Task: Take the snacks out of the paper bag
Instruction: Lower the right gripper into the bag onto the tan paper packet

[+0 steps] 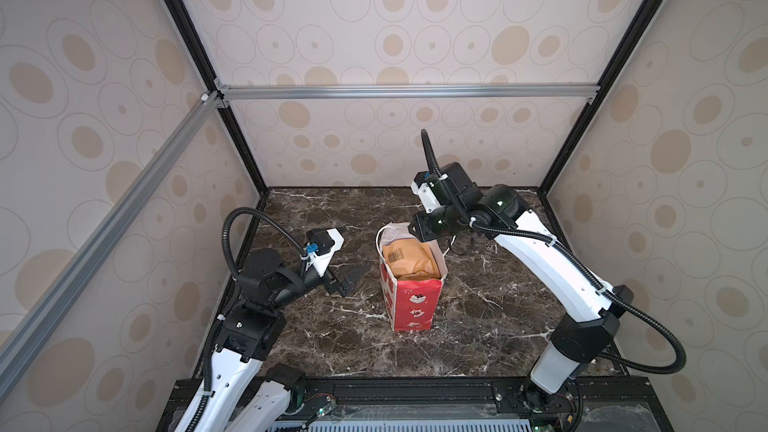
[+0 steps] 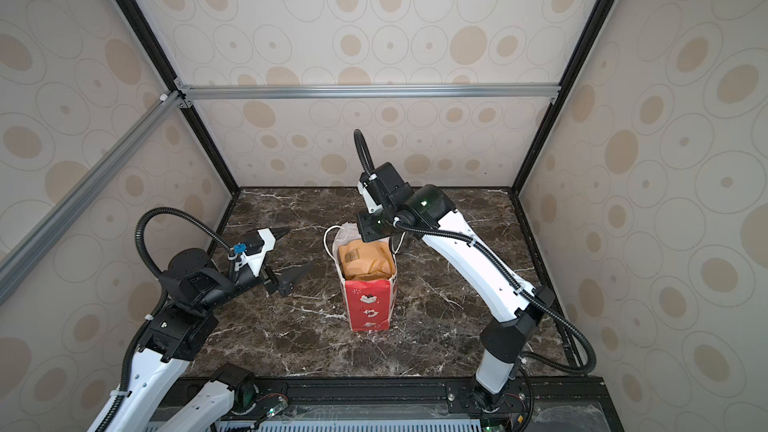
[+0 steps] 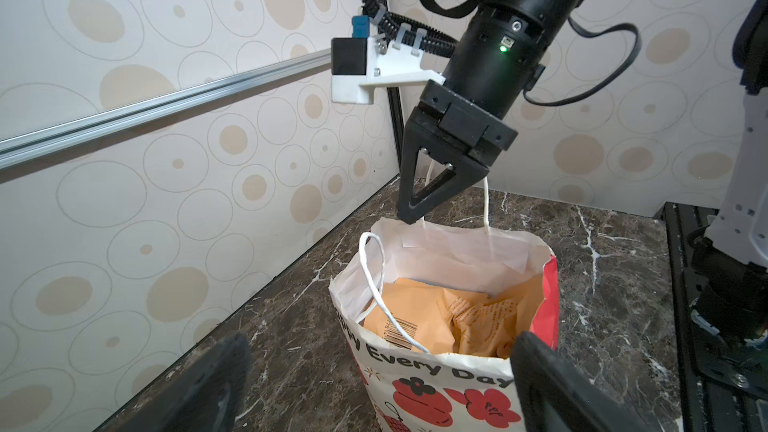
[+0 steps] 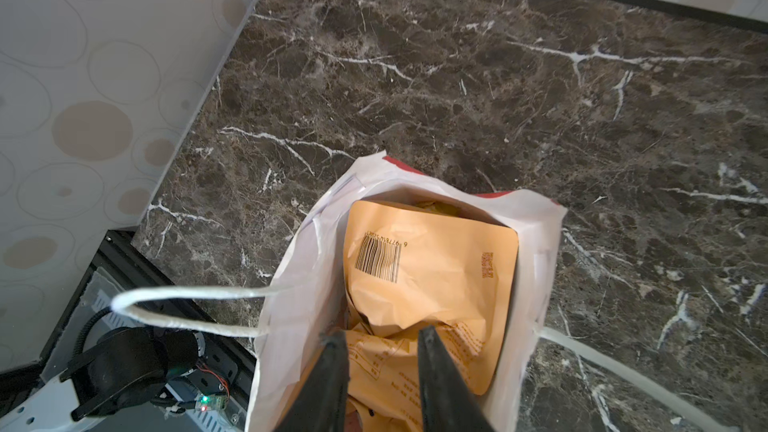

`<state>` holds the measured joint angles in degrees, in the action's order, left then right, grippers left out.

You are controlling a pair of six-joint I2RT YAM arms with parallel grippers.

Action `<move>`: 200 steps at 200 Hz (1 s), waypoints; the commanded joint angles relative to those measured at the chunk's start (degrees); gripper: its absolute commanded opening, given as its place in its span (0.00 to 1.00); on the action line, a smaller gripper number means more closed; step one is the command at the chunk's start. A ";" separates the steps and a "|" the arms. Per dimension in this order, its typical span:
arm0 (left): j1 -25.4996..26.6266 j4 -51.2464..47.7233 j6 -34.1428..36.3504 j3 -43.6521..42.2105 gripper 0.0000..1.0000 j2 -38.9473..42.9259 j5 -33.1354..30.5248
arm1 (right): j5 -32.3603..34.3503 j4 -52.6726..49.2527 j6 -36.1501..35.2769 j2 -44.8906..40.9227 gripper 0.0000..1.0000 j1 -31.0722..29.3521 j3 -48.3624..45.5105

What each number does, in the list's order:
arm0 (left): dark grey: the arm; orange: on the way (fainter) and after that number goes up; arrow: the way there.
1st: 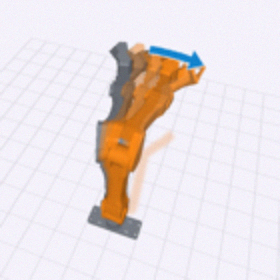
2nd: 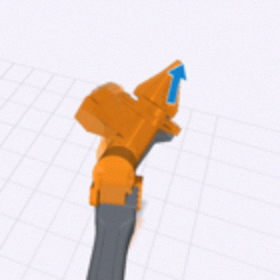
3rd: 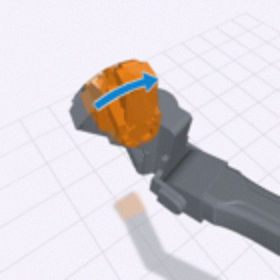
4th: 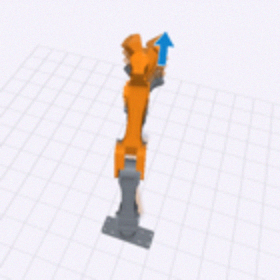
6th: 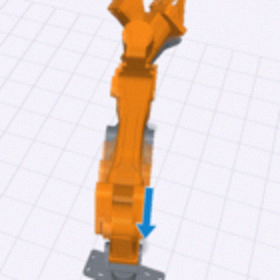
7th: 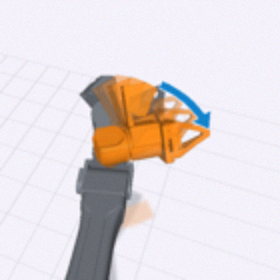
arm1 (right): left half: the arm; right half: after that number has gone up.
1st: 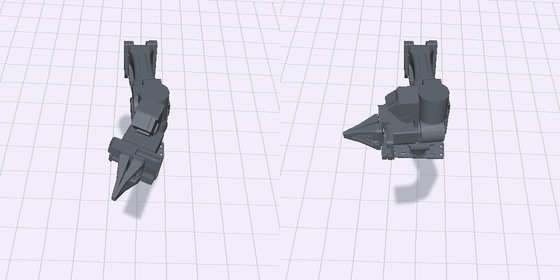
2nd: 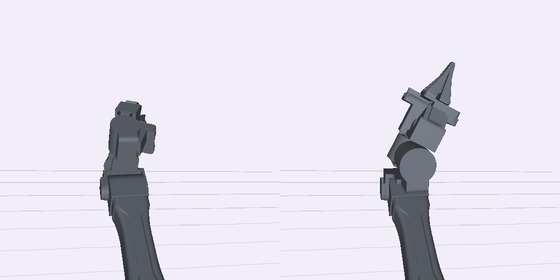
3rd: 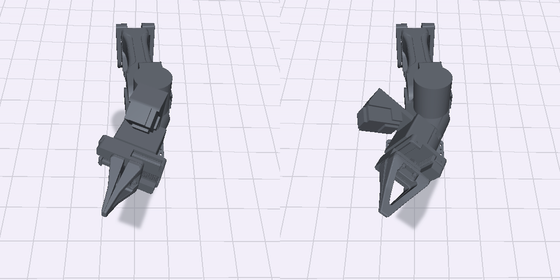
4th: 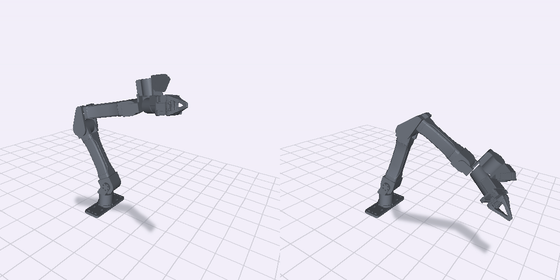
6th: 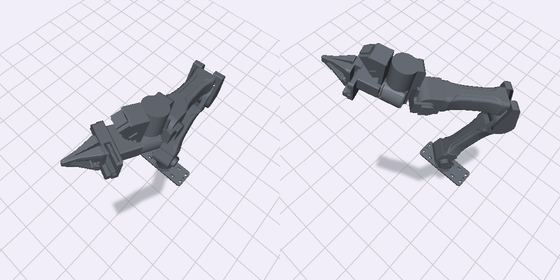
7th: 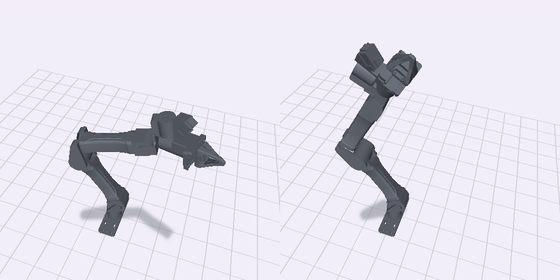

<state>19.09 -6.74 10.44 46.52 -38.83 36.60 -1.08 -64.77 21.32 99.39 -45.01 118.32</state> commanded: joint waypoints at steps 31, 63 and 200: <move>0.16 4.70 5.03 -5.40 0.98 2.38 -1.35 | 0.95 -4.94 0.99 4.94 0.37 -0.59 0.14; 0.15 5.75 5.80 -7.41 0.98 4.43 -2.77 | -1.99 -1.34 2.78 7.29 0.43 -0.58 -2.56; 0.16 6.91 5.50 -9.17 0.98 3.85 -5.06 | -0.35 11.10 7.61 11.38 0.67 -0.56 -20.99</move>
<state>19.09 -1.54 14.41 37.32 -34.74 31.83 -1.23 -52.14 27.20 108.64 -45.32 100.92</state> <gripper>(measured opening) 0.983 0.680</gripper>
